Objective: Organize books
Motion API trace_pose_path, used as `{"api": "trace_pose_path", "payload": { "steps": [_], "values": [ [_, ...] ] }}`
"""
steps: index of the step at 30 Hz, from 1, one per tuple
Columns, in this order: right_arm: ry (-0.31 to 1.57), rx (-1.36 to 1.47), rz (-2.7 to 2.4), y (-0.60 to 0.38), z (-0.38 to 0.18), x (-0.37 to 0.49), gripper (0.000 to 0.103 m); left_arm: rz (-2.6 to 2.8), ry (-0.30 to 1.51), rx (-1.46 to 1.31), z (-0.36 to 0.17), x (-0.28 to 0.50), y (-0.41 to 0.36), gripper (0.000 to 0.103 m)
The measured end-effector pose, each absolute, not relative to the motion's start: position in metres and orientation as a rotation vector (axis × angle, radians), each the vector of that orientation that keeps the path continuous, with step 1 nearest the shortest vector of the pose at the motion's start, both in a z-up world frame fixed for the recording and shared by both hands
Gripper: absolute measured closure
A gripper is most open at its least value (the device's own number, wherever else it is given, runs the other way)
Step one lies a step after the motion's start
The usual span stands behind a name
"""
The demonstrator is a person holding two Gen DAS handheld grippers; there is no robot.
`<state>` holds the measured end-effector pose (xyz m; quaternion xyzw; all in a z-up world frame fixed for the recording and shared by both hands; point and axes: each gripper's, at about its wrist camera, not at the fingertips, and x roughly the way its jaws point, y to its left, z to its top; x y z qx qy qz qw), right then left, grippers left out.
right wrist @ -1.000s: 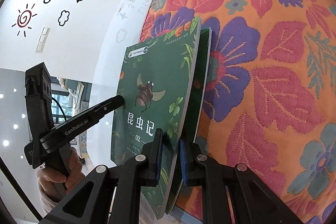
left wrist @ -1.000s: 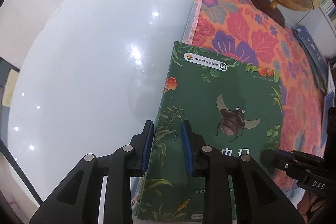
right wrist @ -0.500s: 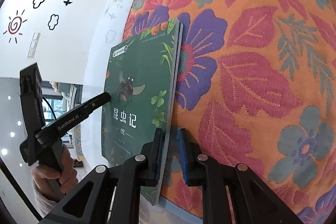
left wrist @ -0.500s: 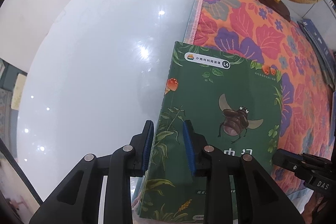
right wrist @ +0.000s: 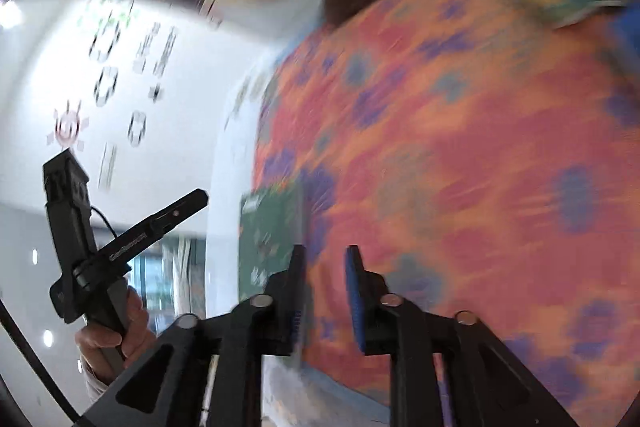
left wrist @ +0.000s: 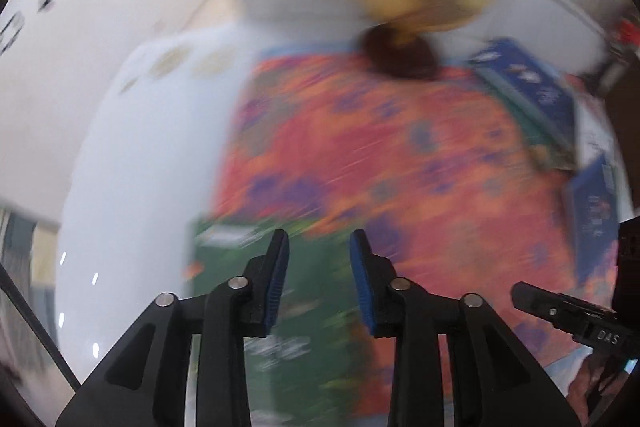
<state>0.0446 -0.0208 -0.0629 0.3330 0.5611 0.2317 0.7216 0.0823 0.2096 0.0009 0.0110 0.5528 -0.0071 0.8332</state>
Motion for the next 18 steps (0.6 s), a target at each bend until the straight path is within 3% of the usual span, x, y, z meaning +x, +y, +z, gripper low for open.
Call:
{"api": "trace_pose_path", "payload": {
  "steps": [1,3,12,18],
  "values": [
    [1.226,0.758,0.465,-0.040,-0.061,0.044,0.062,-0.056,1.162,0.038,0.002,0.092,0.189,0.071],
    [1.196,0.806,0.370,-0.085,-0.063,0.038,0.056,-0.149,1.160,0.083,-0.002,0.111,0.133,0.071],
    [1.083,0.922,0.026,-0.237,-0.073,-0.011,0.056,-0.469,1.193,0.216,-0.034,0.142,-0.062,0.070],
    [1.012,0.984,-0.137,-0.285,-0.088,-0.037,0.055,-0.553,1.244,0.244,-0.062,0.157,-0.112,0.070]
  ]
}}
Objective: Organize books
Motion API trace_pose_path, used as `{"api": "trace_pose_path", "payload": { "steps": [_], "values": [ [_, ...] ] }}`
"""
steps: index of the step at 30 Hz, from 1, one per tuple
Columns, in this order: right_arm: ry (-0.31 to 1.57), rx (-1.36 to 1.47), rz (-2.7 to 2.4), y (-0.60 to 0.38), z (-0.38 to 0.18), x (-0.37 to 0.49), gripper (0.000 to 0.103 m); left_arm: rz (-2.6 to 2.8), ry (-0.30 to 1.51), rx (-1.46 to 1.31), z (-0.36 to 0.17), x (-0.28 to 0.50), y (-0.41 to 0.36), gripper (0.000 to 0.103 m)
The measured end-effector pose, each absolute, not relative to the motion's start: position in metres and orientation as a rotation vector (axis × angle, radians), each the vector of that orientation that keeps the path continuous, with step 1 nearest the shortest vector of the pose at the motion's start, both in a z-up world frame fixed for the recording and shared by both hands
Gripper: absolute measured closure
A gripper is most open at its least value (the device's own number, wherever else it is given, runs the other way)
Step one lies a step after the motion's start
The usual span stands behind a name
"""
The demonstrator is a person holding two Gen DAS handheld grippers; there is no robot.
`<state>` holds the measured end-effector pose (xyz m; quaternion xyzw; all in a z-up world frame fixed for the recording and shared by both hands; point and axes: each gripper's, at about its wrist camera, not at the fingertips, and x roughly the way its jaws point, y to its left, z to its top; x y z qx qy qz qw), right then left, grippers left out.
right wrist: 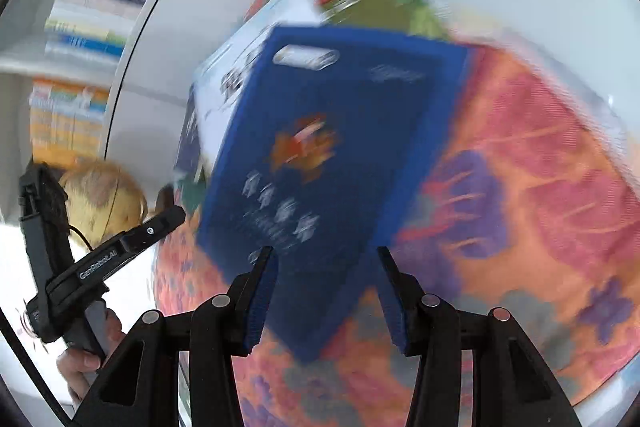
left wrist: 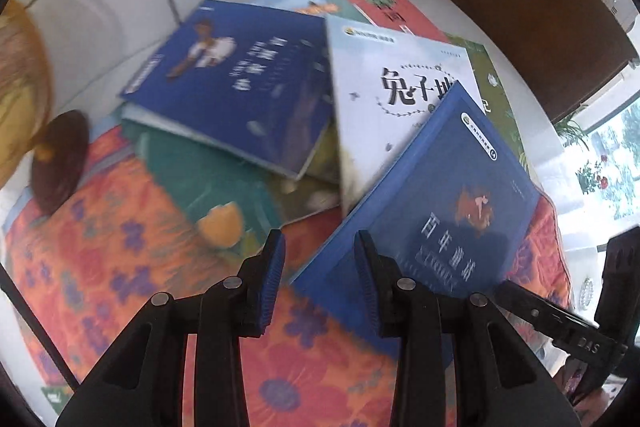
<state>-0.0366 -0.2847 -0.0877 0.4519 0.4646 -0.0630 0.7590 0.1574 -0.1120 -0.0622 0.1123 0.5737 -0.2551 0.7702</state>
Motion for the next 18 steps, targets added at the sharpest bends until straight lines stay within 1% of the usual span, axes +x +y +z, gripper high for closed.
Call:
{"api": "trace_pose_path", "payload": {
  "steps": [5,7,8,9,14,15,18],
  "values": [
    [0.959,1.065,-0.075,-0.296,-0.101,-0.049,0.054,-0.599,1.299,0.280,-0.084,0.165,-0.137,0.070],
    [0.944,1.067,-0.053,-0.296,-0.103,-0.046,0.053,-0.638,1.313,0.265,-0.087,0.165,-0.143,0.065],
    [0.941,1.058,-0.044,-0.296,-0.103,-0.045,0.053,-0.636,1.317,0.263,-0.090,0.166,-0.144,0.060],
    [0.943,1.051,-0.042,-0.297,-0.104,-0.047,0.053,-0.632,1.319,0.259,-0.090,0.165,-0.145,0.060],
    [0.966,1.021,-0.027,-0.290,-0.102,-0.040,0.053,-0.600,1.296,0.321,-0.089,0.145,-0.148,0.059],
    [0.974,1.005,-0.025,-0.289,-0.102,-0.037,0.051,-0.585,1.296,0.327,-0.089,0.139,-0.145,0.059],
    [1.016,0.891,-0.013,-0.279,-0.096,-0.029,0.050,-0.545,1.305,0.357,-0.090,0.113,-0.135,0.059]
  ]
}}
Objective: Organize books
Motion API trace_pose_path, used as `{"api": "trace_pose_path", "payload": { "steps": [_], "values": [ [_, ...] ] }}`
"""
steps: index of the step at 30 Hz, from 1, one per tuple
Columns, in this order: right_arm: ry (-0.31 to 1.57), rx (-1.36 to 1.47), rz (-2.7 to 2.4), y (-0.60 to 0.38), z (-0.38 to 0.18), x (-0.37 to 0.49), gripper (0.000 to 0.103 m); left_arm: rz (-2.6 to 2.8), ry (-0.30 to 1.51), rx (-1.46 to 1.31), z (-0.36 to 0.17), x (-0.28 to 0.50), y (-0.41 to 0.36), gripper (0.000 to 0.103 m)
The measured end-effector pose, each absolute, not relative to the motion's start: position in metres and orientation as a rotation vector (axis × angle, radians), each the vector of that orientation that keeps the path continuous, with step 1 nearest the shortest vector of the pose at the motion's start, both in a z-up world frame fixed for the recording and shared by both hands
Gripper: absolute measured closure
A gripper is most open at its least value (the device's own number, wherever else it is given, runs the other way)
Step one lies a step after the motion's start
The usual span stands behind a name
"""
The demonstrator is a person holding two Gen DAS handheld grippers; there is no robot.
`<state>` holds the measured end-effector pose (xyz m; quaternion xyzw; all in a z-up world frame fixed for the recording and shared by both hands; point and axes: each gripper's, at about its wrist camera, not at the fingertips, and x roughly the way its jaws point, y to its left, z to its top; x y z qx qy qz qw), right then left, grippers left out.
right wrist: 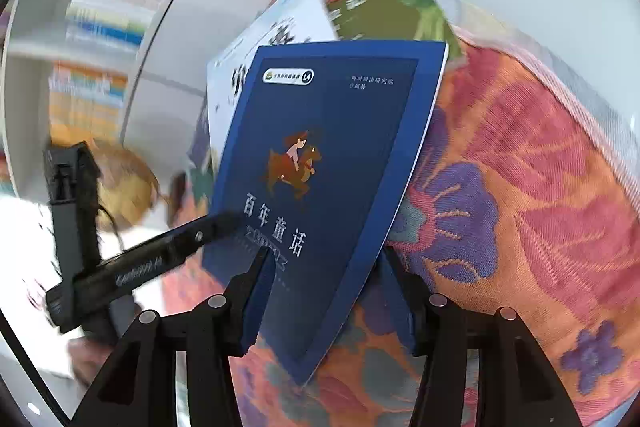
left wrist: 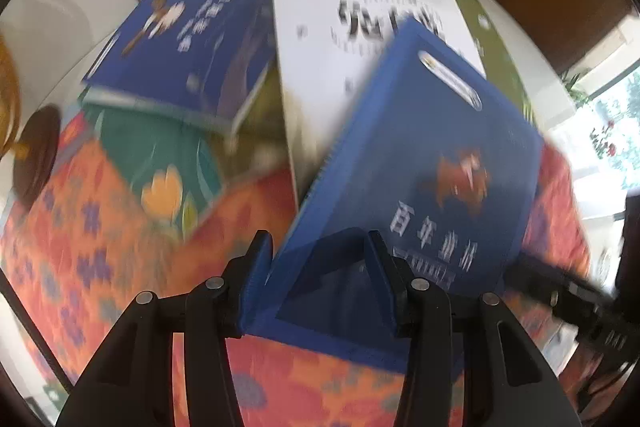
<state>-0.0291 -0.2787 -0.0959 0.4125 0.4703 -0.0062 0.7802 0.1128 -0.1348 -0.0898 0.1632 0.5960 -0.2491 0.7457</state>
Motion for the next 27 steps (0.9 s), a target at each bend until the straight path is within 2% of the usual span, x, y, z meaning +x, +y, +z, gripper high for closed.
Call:
{"api": "trace_pose_path", "payload": {
  "steps": [9,13,17,20,22,26,27],
  "values": [
    [1.163,0.669,0.133,-0.225,-0.090,-0.006,0.050,-0.422,1.445,0.121,-0.103,0.047,-0.047,0.060],
    [1.200,0.580,0.224,-0.186,-0.092,0.008,0.039,-0.351,1.488,0.012,-0.105,0.020,-0.007,0.060],
    [1.251,0.474,0.336,-0.145,-0.095,0.029,0.036,-0.308,1.514,-0.143,-0.113,0.007,0.034,0.060],
    [1.290,0.392,0.406,-0.135,-0.097,0.037,0.025,-0.337,1.510,-0.305,-0.116,0.018,0.057,0.060],
    [1.307,0.408,0.455,-0.140,-0.100,0.035,0.025,-0.371,1.514,-0.336,-0.120,0.029,0.063,0.057],
    [1.349,0.635,0.559,-0.175,-0.113,0.031,0.025,-0.467,1.501,-0.394,-0.124,0.045,0.071,0.054],
    [1.345,0.696,0.580,-0.184,-0.118,0.030,0.027,-0.490,1.499,-0.430,-0.125,0.052,0.076,0.054]
  ]
}}
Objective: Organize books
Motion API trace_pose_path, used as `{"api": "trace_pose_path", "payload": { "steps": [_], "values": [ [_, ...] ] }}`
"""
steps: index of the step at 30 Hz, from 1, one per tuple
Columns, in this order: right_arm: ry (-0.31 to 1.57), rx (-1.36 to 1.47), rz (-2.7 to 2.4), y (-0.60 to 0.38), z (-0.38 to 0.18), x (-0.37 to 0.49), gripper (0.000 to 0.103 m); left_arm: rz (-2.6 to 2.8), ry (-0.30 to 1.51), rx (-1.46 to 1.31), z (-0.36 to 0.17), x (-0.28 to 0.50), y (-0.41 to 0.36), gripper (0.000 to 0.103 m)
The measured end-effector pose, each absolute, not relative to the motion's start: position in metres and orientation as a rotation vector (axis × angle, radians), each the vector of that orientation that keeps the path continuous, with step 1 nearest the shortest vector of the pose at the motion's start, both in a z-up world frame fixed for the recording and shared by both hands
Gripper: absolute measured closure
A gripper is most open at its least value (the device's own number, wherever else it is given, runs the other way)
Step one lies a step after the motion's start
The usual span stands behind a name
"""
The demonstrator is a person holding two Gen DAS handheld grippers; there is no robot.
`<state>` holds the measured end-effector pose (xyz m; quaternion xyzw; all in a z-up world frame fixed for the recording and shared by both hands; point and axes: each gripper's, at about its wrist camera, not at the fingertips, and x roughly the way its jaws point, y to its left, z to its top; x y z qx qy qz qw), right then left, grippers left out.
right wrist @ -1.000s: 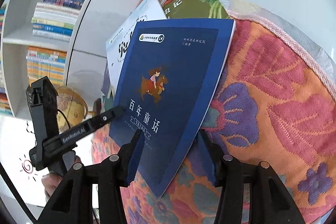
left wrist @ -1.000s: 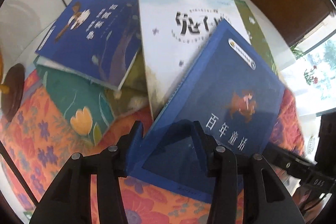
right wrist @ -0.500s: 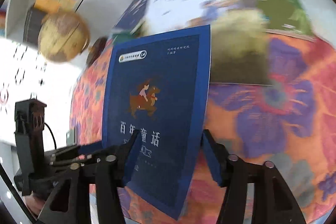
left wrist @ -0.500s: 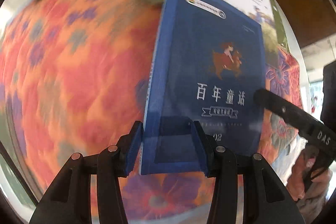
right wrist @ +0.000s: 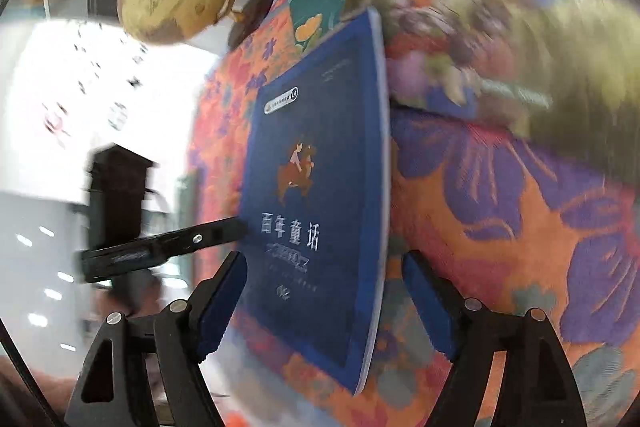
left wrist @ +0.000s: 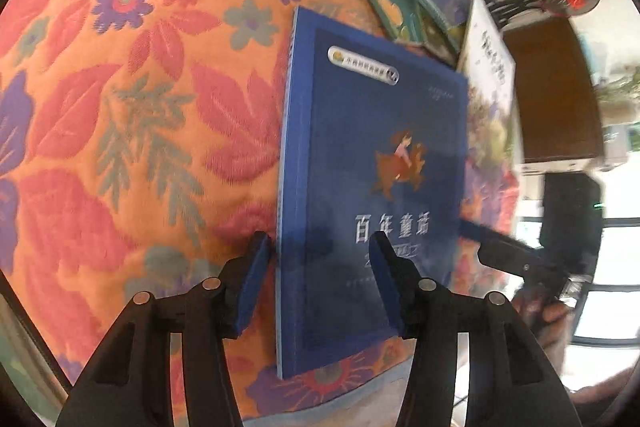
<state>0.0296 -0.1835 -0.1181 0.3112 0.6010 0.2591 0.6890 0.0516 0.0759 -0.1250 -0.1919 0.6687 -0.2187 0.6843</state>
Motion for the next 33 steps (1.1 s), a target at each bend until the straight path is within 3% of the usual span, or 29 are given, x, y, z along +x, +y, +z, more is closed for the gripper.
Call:
{"api": "trace_pose_path", "payload": {
  "steps": [4,6,8,11,13,14,15,17,19,24,33],
  "values": [
    [1.330,0.735,0.593,-0.190,-0.122,0.028,0.039,-0.556,1.495,-0.561,-0.133,0.065,0.106,0.057],
    [1.331,0.697,0.594,-0.185,-0.120,0.027,0.043,-0.570,1.509,-0.526,-0.129,0.068,0.111,0.064],
    [1.326,0.684,0.613,-0.182,-0.120,0.029,0.046,-0.590,1.505,-0.499,-0.128,0.069,0.105,0.064],
    [1.322,0.718,0.626,-0.185,-0.126,0.032,0.058,-0.617,1.503,-0.478,-0.129,0.077,0.098,0.065],
    [1.326,0.734,0.619,-0.191,-0.131,0.031,0.080,-0.646,1.491,-0.542,-0.132,0.078,0.102,0.065],
    [1.330,0.753,0.617,-0.195,-0.136,0.032,0.087,-0.666,1.488,-0.608,-0.137,0.081,0.108,0.065],
    [1.329,0.806,0.622,-0.201,-0.144,0.032,0.092,-0.668,1.496,-0.664,-0.145,0.085,0.105,0.073],
    [1.329,0.858,0.627,-0.206,-0.148,0.031,0.094,-0.632,1.536,-0.706,-0.155,0.089,0.111,0.088],
    [1.331,0.805,0.611,-0.201,-0.142,0.032,0.094,-0.630,1.543,-0.703,-0.155,0.090,0.112,0.088],
    [1.335,0.723,0.526,-0.190,-0.125,0.029,0.091,-0.527,1.532,-0.384,-0.125,0.086,0.081,0.086],
    [1.283,0.452,0.427,-0.158,-0.087,0.017,0.091,-0.408,1.397,0.011,-0.089,0.060,0.034,0.085]
  ]
}}
